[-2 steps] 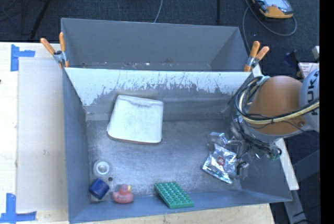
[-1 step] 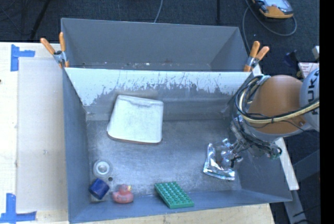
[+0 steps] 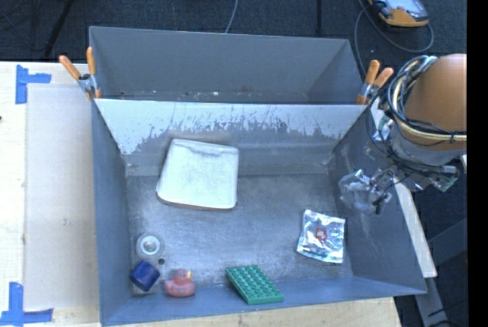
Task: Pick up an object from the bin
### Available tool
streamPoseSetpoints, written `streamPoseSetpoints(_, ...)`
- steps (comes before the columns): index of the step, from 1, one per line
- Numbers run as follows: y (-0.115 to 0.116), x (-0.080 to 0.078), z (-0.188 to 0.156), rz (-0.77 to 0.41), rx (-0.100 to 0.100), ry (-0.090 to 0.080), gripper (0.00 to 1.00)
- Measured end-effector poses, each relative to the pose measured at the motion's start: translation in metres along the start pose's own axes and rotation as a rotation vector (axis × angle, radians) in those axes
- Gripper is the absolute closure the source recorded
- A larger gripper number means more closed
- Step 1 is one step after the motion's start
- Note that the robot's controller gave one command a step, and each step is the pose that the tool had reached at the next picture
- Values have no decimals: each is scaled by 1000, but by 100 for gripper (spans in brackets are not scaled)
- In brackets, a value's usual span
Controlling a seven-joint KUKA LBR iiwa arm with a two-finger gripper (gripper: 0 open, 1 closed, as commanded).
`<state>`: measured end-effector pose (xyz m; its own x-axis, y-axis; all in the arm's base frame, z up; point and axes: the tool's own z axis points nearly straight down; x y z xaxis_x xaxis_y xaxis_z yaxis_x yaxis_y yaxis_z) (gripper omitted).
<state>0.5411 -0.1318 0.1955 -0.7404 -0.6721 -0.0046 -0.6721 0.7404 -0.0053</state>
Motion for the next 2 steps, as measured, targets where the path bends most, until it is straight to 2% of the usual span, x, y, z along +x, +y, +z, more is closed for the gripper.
streamPoseSetpoints(1, -2, -16, 127, -286, -7, 2, 100)
streamPoseSetpoints(2, -50, -21, -80, -330, 3, -2, 100)
